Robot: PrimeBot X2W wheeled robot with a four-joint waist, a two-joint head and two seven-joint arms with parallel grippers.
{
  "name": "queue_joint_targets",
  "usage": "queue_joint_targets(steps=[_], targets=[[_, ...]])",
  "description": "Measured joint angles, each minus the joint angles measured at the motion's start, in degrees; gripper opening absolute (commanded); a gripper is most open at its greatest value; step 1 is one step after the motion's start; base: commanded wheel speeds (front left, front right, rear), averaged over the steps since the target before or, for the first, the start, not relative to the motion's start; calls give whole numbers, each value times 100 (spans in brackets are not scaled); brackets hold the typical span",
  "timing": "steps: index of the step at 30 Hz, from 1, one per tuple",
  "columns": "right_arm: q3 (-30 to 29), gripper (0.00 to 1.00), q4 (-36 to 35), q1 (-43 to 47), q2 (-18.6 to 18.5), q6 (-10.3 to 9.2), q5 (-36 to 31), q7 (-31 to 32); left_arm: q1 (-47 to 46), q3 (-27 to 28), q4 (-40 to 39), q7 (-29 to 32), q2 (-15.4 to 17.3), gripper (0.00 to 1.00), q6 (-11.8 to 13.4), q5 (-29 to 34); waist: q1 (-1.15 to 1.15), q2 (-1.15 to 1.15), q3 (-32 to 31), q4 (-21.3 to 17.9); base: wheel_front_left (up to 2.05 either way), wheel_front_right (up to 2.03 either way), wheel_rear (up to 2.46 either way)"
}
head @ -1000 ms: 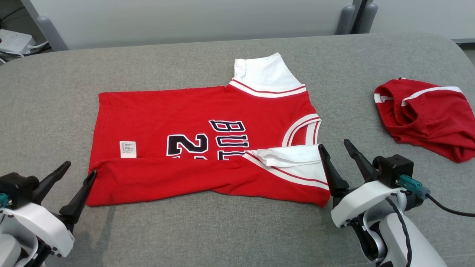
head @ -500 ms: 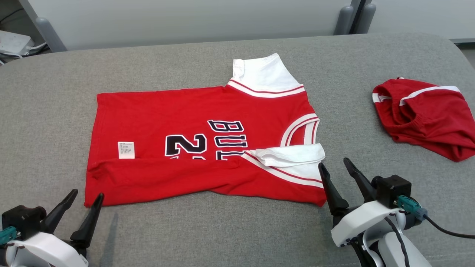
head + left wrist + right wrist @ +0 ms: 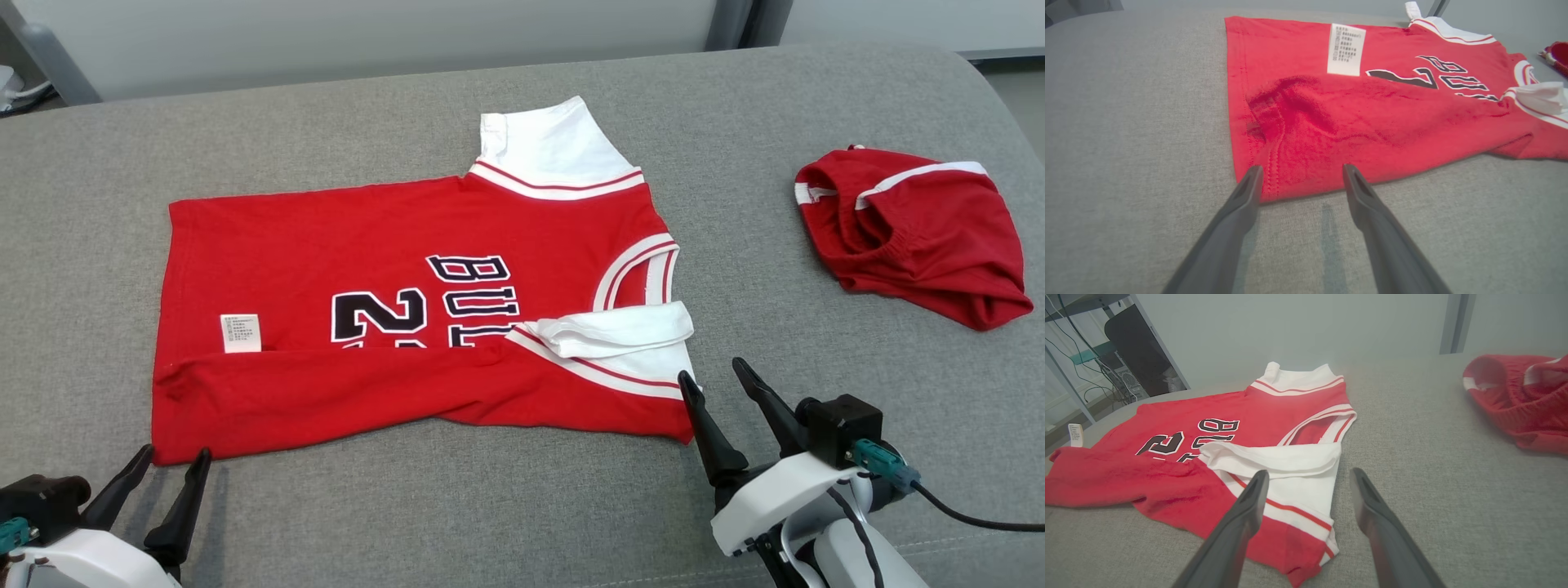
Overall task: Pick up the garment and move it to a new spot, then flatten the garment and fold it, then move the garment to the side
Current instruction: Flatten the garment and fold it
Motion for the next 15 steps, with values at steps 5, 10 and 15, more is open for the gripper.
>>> queue_joint_targets(steps=[5, 10, 15], targets=[[90, 100, 14, 3, -2, 0, 9, -43, -1, 53, 235, 0, -19, 100, 0, -90, 0, 0, 93, -64, 0, 0, 0], [241, 100, 34, 89, 0, 0, 130, -48, -2, 112, 301, 0, -37, 100, 0, -276, 0, 0, 170, -81, 0, 0, 0], [385, 100, 111, 220, 2, 0, 175, -49, -7, 121, 298, 0, -2, 100, 1, -417, 0, 0, 272, -101, 0, 0, 0]])
